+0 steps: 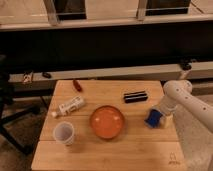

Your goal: Place the white sponge in the ceramic cup

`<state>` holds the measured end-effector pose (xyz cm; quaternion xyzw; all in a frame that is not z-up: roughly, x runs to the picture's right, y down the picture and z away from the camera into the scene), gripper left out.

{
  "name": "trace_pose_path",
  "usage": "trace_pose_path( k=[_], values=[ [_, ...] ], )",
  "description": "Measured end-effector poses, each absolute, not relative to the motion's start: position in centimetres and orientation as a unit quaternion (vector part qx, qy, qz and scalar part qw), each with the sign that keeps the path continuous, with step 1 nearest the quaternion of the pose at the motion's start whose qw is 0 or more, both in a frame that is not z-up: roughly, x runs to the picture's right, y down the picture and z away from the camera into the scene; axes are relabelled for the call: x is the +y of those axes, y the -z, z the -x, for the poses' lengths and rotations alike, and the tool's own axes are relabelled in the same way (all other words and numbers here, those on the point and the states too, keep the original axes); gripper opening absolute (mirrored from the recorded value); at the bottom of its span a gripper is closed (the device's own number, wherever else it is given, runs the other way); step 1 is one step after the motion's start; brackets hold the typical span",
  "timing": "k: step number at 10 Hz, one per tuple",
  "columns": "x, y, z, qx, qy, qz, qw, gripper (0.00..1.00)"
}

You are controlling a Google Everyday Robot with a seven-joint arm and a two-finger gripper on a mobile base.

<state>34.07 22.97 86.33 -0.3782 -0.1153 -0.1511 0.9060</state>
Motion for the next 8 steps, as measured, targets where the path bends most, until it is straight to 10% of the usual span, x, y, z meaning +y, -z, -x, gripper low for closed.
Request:
trace_pose_path(
  k=[8],
  values=[
    [23.4,-85.5,-31.8,-0.207,0.209,0.353,0.888,0.8]
  ],
)
